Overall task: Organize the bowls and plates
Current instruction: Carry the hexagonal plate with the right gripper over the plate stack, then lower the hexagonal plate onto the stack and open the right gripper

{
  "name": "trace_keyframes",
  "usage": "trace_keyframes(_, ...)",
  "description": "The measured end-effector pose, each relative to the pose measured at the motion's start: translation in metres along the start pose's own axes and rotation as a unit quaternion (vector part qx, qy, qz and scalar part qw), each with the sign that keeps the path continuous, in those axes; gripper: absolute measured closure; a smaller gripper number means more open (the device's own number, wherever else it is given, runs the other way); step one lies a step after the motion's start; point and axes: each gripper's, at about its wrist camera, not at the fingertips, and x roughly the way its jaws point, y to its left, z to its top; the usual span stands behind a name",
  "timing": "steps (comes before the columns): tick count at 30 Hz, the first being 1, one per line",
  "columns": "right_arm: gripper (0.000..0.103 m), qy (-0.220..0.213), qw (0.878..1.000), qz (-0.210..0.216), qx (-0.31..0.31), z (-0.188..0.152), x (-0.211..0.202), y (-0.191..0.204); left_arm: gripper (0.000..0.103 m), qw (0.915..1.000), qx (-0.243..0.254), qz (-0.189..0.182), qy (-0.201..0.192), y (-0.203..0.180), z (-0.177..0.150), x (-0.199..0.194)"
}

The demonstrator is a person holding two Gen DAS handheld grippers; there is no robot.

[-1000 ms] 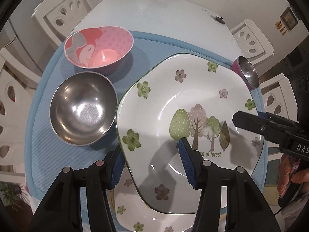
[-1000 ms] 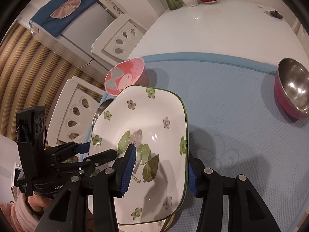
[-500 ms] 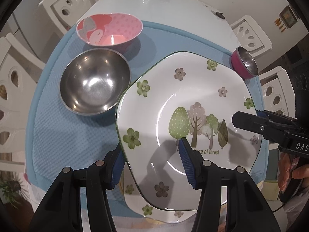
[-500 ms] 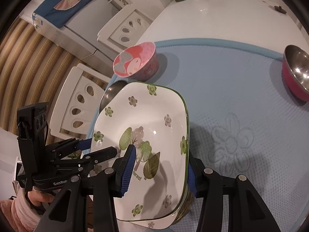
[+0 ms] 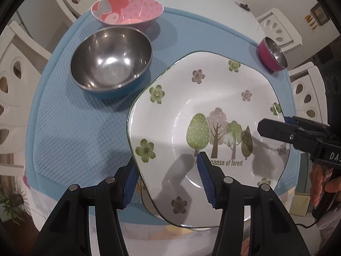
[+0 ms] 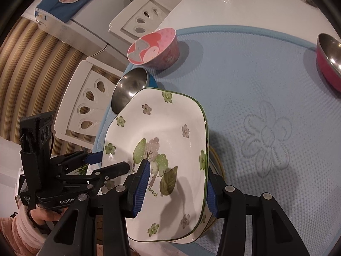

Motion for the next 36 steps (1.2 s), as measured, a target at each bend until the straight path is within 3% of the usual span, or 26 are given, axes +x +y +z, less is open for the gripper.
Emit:
trace_keyframes(19,0.056,0.037,0.999,-0.003,0.019,-0.032,0.022,-0.006,0.053,0.9995,-0.005,0.002,0.032,0.005,-0.027,0.013)
trace_keyframes(31,0.056,0.068,0.997,-0.026,0.03,-0.036,0.043,-0.008,0.053,0.9986,0.02,0.035,0.035,-0.012,-0.023,0.019)
trace_keyframes(34,0.056,0.064,0.997,-0.019,0.04,-0.034,0.042,-0.01,0.052,0.9986,0.024,0.033,0.035,-0.017,-0.019,0.02)
trace_keyframes(36,0.056,0.068,0.997,-0.021,0.042,-0.033,0.043,-0.01,0.051,0.9991,0.025,0.011,0.033,-0.02,-0.017,0.02)
